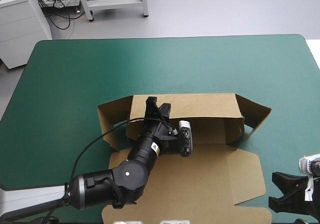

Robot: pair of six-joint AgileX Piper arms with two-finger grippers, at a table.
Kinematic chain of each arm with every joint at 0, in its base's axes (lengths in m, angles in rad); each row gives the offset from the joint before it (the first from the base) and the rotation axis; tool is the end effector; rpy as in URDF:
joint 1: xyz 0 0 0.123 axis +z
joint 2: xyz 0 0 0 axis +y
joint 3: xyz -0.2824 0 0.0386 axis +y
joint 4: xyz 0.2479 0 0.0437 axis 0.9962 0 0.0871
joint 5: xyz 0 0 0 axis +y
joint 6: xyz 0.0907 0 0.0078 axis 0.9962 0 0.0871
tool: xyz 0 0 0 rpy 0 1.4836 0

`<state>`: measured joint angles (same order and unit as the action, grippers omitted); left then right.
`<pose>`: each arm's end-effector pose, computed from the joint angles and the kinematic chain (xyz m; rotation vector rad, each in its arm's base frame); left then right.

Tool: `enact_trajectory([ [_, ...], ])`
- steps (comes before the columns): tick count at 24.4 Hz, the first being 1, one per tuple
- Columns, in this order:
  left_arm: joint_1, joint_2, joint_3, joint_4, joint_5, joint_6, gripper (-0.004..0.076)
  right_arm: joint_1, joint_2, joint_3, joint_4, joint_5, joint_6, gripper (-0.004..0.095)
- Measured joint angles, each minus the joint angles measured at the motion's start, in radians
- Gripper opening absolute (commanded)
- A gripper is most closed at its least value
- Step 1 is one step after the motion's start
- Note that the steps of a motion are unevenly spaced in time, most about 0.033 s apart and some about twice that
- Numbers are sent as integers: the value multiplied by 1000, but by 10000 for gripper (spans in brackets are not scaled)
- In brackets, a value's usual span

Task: Fold the box

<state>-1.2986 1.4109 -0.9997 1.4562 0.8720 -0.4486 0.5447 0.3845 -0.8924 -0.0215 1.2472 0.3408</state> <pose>0.1449 -0.2614 0.3227 1.4276 1.2722 0.6339 0.0183 0.0089 0.3681 -0.2266 2.2506 0.4551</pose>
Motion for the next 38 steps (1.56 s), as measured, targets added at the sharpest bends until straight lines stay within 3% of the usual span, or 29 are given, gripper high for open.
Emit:
enact_trajectory([
  [11,146,60,0,109,-32,1,-32,0,0,0,2,0,-1,-18],
  [21,145,186,0,225,81,-11,-32,0,0,0,-13,0,-2,-17],
  [25,145,187,0,226,93,-11,-32,0,0,0,-28,0,-100,10],
  [30,145,187,0,226,96,-11,-32,0,5,0,-34,0,-187,221],
  [35,139,187,0,226,113,-11,-32,0,53,0,-78,-10,-214,618],
  [38,120,187,0,226,134,-11,-32,0,103,0,-125,-43,-163,804],
])
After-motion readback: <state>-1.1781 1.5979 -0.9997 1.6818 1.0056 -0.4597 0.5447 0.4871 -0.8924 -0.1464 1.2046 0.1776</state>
